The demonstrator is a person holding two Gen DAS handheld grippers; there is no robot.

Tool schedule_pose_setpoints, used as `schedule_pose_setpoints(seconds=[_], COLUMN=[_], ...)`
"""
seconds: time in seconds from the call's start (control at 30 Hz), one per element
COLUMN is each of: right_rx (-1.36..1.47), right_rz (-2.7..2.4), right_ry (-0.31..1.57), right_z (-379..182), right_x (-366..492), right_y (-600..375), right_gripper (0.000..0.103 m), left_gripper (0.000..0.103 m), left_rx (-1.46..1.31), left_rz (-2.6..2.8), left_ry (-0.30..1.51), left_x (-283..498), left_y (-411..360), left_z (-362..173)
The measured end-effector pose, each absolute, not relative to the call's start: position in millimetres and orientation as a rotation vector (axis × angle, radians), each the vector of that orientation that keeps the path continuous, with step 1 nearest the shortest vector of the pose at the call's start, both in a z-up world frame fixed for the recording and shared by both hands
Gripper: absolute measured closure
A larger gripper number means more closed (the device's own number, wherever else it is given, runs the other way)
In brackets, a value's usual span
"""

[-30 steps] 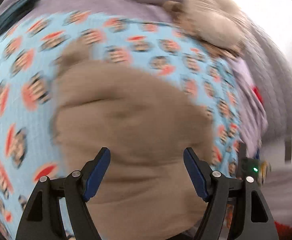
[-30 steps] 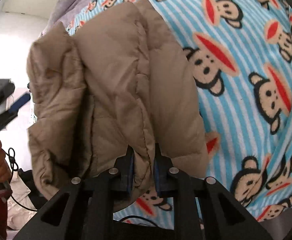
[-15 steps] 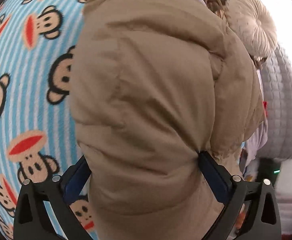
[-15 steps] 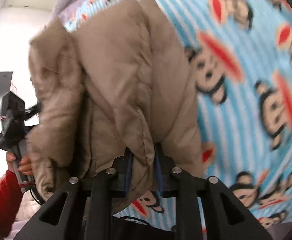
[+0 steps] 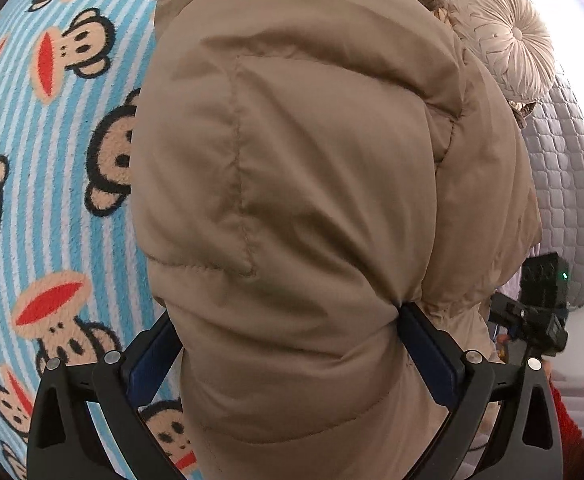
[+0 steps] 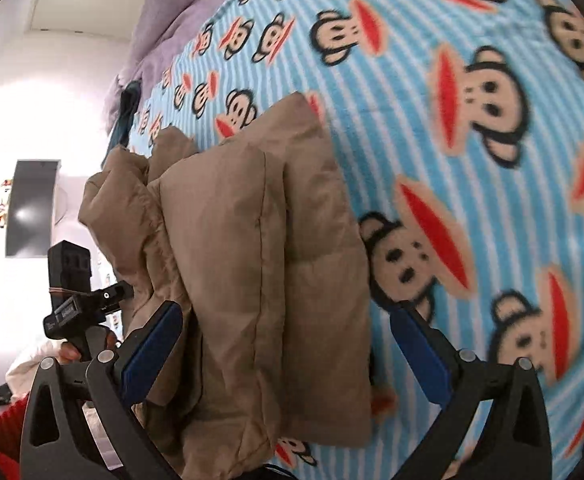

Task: Fold large clothes
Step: 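Hold the bundled beige jacket with both grippers and fold it over onto itself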

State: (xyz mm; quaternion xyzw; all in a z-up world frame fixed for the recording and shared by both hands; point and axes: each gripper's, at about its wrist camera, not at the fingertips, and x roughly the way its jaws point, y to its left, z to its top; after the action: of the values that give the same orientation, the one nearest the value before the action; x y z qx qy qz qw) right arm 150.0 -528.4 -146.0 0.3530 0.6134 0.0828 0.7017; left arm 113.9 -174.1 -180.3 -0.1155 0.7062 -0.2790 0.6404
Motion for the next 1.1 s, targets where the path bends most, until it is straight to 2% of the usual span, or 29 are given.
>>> schedule_pose_setpoints(seconds=[0.3,0.43,0.5,0.53,0.57,0.6,0.67,0.93,1.1], right_rx=[0.867,0.888,0.942,0.993,1.037,1.062,1.051,1.01,0.979], right_rz=[0.301,0.311,0.32,0.328,0.324,0.319,0.322,0.376,0.42], right_ry=[1.49,1.501,1.496,1.486,1.477,1.462,1.441,1.326,1.289], right_z=[-201.3,-208.0,-205.5,-204.7,-202.7,-199.2,-190.2,-134.6,-122.2], right_x=[181.8,191.2,191.0,189.5,187.2,184.9,182.7,189.3,222.2], right_y=[-498.6,-488.1,-486.0,-485.3,-484.6,-482.9,-476.6,-429.5,-383.4], right_gripper=[0.0,0.0,0.008,0.027,0.04,0.047,0.052,0.053,0.053], left_gripper=[0.001,0.001,0.005,0.005,0.005,0.005,0.005,0.005,0.005], left_rx=[-0.293,-0.281,-0.267,-0.259,-0.259,-0.263,-0.291,-0.364,-0.356], left_rz=[-0.636,-0.647,-0.669,-0.686,-0.708,-0.718,-0.75,-0.804,-0.77], left_ry=[1.595,1.585,1.566,1.555,1.544,1.539,1.529,1.417,1.346], left_x=[116.9,113.2,109.9,108.6,108.0,107.6,108.5,132.6,162.0], left_y=[-175.4,-176.8,-178.4,-179.3,-179.1,-179.4,-175.3,-139.6,-97.4], left_z=[-190.3,-187.1,-180.2,-176.0,-172.0,-170.1,-164.8,-128.5,-106.0])
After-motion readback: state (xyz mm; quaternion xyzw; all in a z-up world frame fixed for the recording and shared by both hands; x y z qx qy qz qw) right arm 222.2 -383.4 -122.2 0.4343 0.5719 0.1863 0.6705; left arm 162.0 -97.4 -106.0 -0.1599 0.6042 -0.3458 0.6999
